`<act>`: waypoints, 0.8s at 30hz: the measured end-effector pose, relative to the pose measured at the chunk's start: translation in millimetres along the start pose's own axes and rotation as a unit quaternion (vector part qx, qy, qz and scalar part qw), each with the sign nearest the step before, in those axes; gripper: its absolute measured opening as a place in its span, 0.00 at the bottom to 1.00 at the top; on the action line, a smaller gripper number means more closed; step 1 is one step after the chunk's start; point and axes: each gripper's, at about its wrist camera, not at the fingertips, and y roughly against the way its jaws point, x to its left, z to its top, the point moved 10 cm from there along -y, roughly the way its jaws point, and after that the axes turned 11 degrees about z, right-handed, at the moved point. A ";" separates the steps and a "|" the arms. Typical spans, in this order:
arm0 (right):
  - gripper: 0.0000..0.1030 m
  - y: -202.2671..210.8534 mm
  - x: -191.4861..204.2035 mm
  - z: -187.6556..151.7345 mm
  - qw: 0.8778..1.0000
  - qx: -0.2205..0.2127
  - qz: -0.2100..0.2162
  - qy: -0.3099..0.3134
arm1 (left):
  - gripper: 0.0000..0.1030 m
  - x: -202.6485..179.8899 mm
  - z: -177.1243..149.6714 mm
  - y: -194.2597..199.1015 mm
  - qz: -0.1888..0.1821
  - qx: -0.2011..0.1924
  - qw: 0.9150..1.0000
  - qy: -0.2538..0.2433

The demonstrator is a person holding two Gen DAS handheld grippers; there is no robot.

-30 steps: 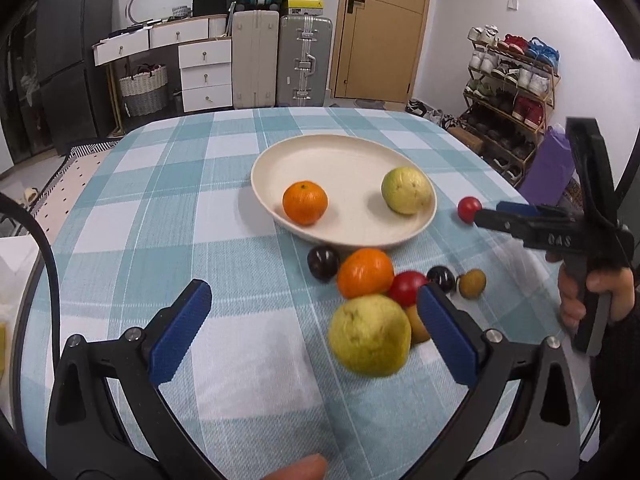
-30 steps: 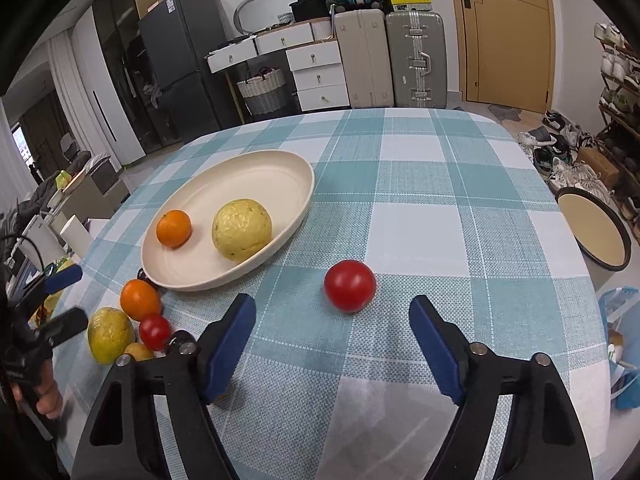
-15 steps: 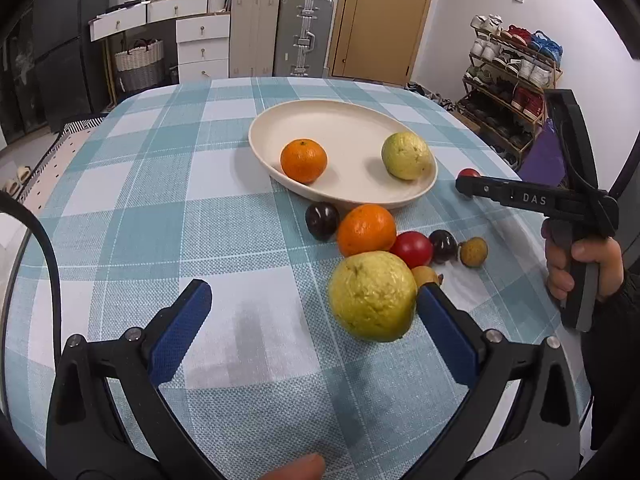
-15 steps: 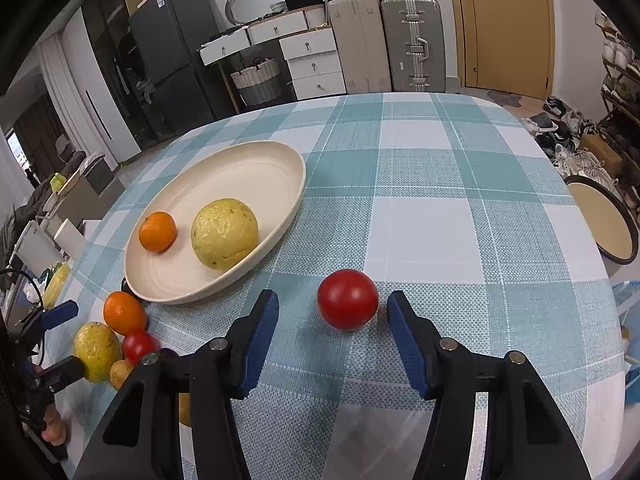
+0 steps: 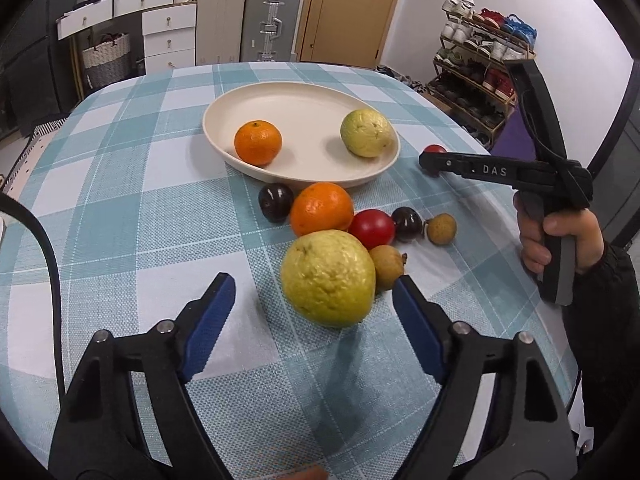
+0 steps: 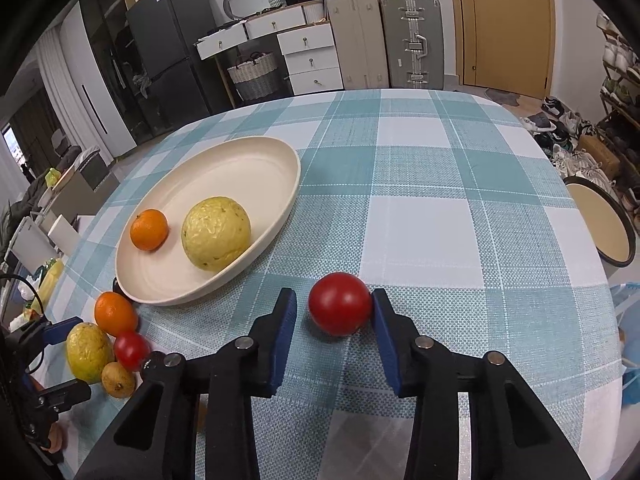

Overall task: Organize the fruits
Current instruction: 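Grasp the red tomato with the right gripper while the left gripper grasps the green citrus, then carry the tomato and green citrus to the plate and lower them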

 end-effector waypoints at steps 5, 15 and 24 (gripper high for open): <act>0.30 0.8 -0.3 -1.0 1.000 0.002 -0.005 0.004 | 0.50 -7.0 -6.1 -5.7 -0.014 0.014 1.000 -0.011; 0.30 11.9 14.8 -5.2 1.000 -0.013 0.012 0.025 | 0.43 -12.5 -7.8 -5.9 -0.017 0.007 1.000 -0.022; 0.30 20.4 27.9 -8.5 0.999 -0.024 0.025 0.039 | 0.41 -8.8 -4.5 3.1 -0.020 -0.014 1.000 -0.015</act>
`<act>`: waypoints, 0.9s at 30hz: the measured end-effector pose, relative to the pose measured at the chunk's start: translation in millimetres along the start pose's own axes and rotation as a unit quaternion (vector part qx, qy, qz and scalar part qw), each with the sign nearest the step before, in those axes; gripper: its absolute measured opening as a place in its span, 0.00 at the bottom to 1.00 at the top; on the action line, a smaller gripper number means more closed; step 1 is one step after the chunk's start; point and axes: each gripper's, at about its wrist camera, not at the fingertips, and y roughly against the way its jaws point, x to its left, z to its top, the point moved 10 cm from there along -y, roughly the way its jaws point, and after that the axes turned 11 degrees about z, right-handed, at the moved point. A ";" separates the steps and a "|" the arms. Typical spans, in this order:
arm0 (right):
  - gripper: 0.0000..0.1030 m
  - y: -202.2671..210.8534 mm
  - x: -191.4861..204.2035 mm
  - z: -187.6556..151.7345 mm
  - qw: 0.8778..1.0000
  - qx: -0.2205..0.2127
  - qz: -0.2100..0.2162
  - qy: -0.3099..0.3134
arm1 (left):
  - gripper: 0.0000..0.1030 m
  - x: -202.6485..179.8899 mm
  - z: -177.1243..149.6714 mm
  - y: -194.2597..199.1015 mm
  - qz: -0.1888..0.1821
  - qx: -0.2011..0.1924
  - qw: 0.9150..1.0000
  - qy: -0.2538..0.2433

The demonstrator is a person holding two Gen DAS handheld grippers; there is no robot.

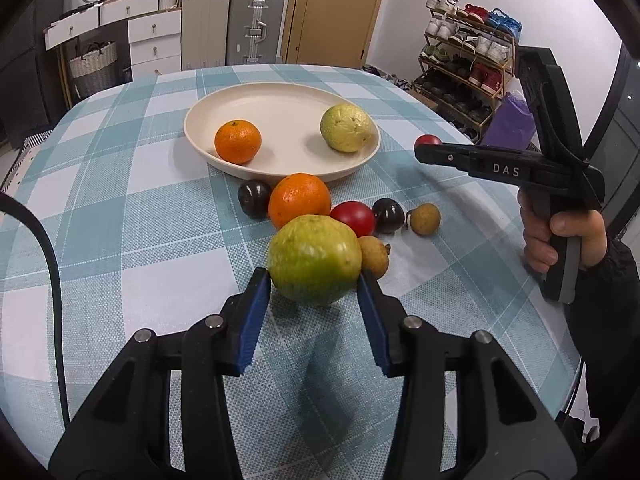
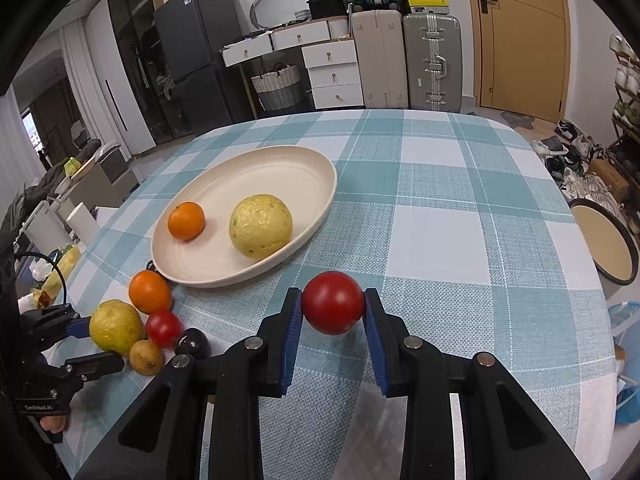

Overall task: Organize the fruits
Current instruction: 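Carry the tomato and green citrus to the plate and lower them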

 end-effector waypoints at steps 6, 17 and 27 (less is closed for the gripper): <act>0.30 0.2 5.5 -1.1 1.000 0.002 0.003 0.007 | 0.42 2.9 -1.4 -1.4 0.010 0.006 1.000 0.001; 0.30 4.9 8.3 -2.0 1.000 -0.001 0.008 0.013 | 0.49 9.4 -0.6 -7.1 -0.007 0.016 1.000 0.021; 0.30 3.6 13.0 -3.2 1.000 0.001 0.010 0.017 | 0.48 2.9 -0.4 -1.6 -0.011 0.003 1.000 0.005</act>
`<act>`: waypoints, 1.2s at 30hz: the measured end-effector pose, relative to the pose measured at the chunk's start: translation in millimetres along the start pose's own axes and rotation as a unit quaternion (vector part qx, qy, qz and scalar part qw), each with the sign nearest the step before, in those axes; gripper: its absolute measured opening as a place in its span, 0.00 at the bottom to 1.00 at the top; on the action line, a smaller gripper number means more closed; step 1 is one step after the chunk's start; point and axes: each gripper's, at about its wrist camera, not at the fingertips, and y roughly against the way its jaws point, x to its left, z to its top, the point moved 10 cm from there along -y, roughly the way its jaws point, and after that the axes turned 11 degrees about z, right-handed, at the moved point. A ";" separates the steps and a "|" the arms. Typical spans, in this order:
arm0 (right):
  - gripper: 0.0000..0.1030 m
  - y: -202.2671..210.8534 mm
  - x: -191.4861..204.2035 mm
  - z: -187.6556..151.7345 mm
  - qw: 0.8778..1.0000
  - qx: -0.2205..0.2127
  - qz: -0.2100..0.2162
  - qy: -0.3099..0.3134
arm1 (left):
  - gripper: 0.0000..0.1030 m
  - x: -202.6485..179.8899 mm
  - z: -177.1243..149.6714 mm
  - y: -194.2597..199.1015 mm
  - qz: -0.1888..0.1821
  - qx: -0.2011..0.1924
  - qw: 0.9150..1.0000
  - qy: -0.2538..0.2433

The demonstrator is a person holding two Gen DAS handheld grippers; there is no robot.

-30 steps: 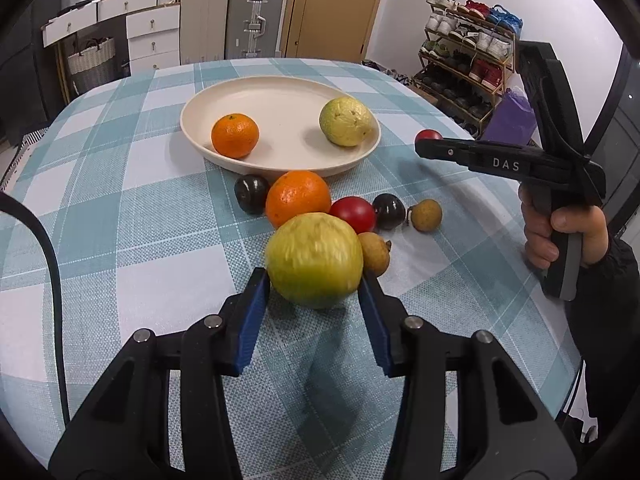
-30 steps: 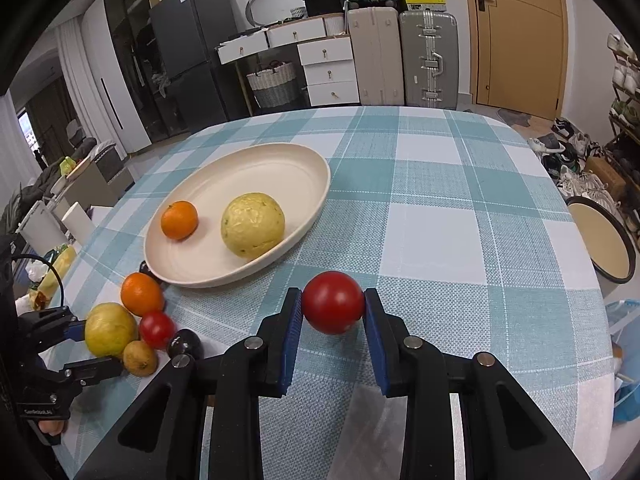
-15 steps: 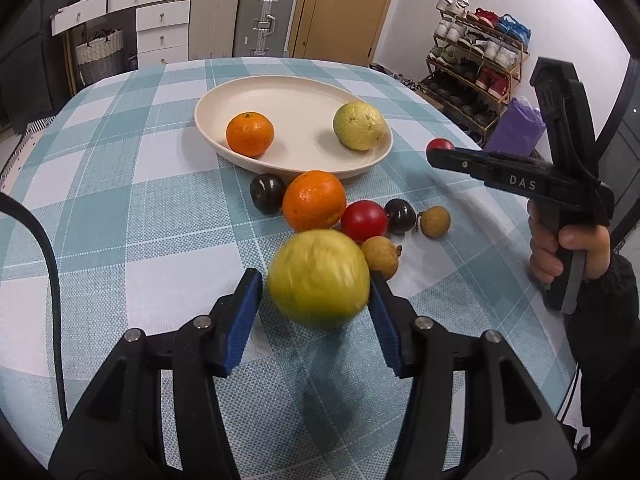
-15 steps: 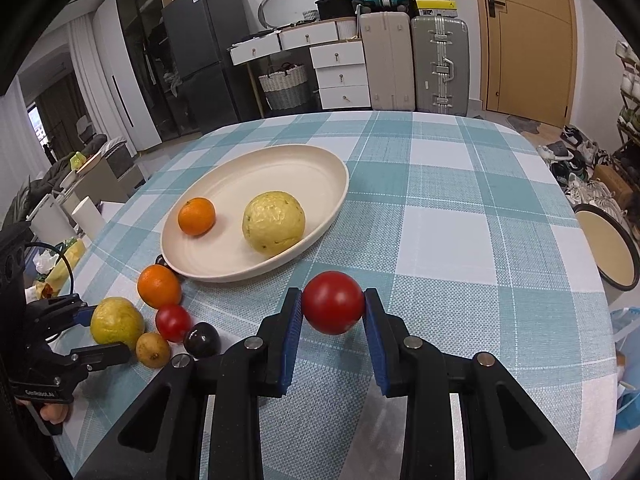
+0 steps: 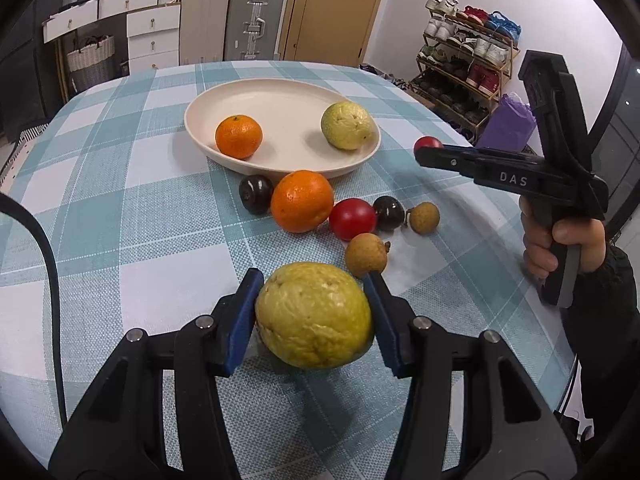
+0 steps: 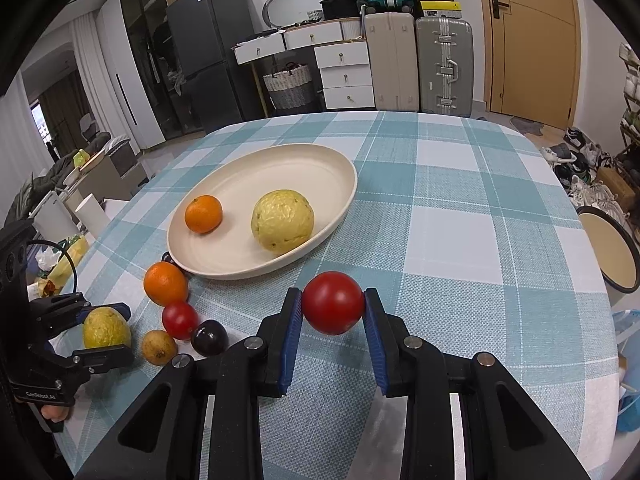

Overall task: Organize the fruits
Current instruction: 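Carry the tomato and green citrus to the plate and lower them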

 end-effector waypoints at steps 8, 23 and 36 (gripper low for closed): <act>0.30 3.2 10.6 4.9 1.000 -0.010 0.010 0.007 | 0.48 1.2 13.2 14.5 -0.002 -0.032 0.999 0.006; 0.30 -0.9 46.6 17.6 0.998 -0.021 0.044 0.026 | 0.48 18.5 71.8 17.0 0.018 -0.089 0.996 0.021; 0.30 -18.4 64.5 27.1 0.997 -0.022 0.069 0.029 | 0.48 15.7 102.3 -15.0 0.020 -0.094 0.995 0.017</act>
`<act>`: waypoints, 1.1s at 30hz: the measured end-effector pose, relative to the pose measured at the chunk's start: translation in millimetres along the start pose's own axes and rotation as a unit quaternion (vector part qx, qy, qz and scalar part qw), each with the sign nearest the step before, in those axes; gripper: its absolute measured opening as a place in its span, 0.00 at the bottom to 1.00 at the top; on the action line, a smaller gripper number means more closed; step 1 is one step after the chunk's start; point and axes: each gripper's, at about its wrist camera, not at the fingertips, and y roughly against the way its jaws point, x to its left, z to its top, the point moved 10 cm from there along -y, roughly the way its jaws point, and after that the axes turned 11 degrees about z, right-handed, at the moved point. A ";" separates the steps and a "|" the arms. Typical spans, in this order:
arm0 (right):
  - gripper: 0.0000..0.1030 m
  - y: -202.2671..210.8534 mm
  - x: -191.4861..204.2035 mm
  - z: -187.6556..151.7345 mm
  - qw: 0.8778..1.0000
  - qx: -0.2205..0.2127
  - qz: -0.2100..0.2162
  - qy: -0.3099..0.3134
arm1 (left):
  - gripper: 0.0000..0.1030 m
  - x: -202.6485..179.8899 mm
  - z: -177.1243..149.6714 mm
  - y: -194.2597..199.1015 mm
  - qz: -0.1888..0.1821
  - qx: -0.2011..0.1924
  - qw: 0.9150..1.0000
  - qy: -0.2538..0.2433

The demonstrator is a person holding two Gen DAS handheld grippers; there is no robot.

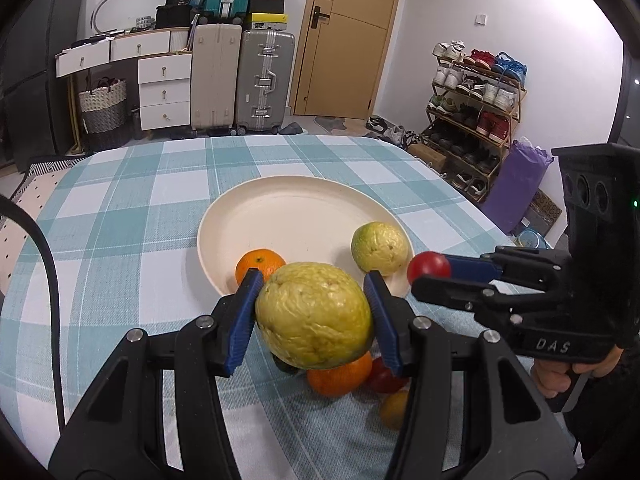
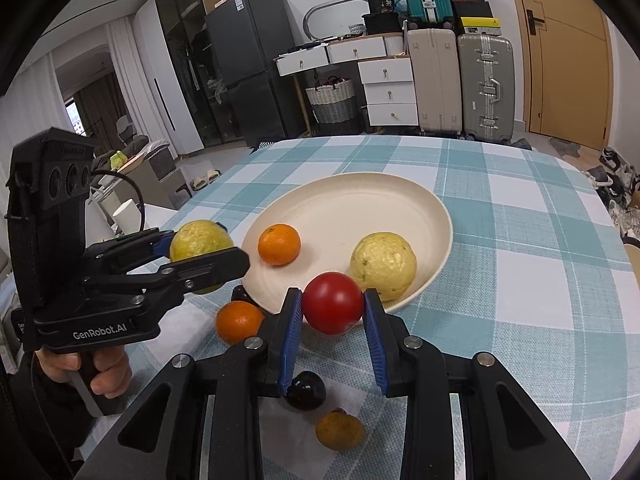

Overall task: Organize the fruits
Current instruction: 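Carry the tomato and green citrus to the plate and lower them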

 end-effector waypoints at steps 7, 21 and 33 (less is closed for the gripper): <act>0.30 -9.4 0.7 2.7 1.000 0.000 0.006 -0.001 | 0.48 -0.5 7.2 -17.7 0.002 0.001 1.000 -0.003; 0.30 -26.4 -8.4 6.8 1.000 0.012 0.013 -0.009 | 0.48 7.0 5.1 -36.0 -0.003 0.011 1.000 0.010; 0.30 -26.6 -30.7 11.8 0.999 0.000 -0.012 -0.029 | 0.48 6.9 1.1 -40.4 -0.007 0.014 1.000 0.007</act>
